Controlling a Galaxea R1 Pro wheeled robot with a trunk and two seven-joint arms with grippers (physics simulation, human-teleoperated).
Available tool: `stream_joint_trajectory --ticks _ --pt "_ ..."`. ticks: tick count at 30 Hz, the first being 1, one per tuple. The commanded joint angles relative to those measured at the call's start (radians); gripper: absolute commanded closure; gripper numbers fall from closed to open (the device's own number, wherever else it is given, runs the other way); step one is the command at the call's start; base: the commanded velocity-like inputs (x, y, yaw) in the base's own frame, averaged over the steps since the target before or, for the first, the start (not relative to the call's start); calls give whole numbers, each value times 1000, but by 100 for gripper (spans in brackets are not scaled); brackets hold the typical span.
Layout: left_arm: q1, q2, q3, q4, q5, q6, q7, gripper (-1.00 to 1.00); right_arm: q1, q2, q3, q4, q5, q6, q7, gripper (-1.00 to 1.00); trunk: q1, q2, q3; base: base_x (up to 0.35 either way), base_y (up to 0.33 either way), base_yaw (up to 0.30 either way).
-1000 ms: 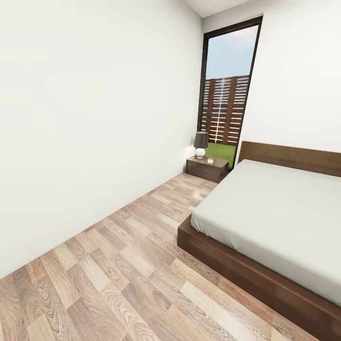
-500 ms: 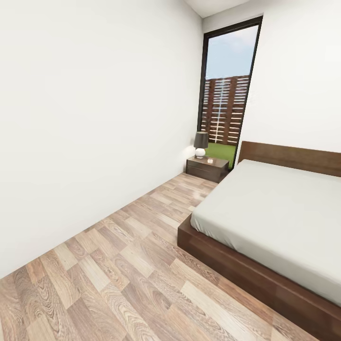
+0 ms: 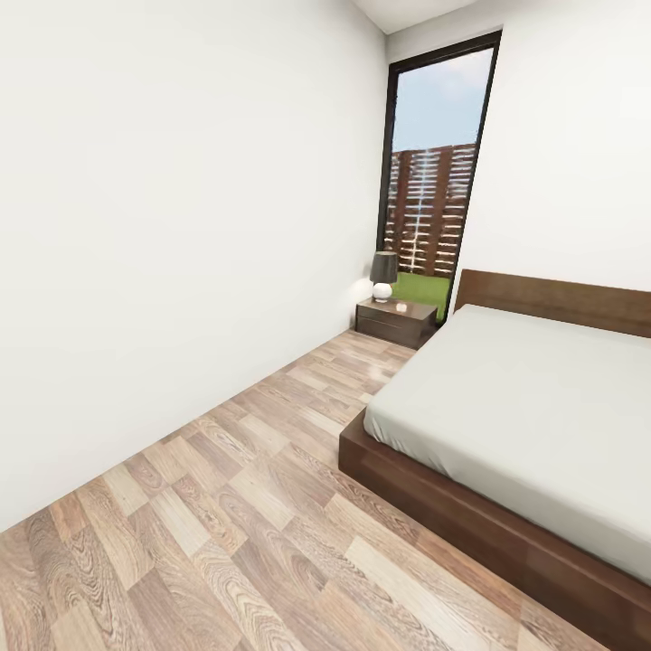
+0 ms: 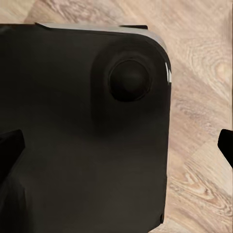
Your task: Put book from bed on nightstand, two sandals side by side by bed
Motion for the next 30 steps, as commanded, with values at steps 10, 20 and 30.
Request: stream_joint_trajectory --ticks 10,20,30 --pt "-57 -4 -99 -3 -3 57 -1 -100 0 -3 -50 -185 -9 -4 -1 -100 0 0 -1 0 0 0" --pt "-69 -9 -187 -3 -3 76 -2 -100 -4 -4 -201 -399 -20 5 1 -100 0 0 -1 0 0 0" --pt "-70 -8 -200 -3 1 56 -7 -100 -4 -7 -229 -455 -19 8 3 -100 0 0 -1 0 0 0"
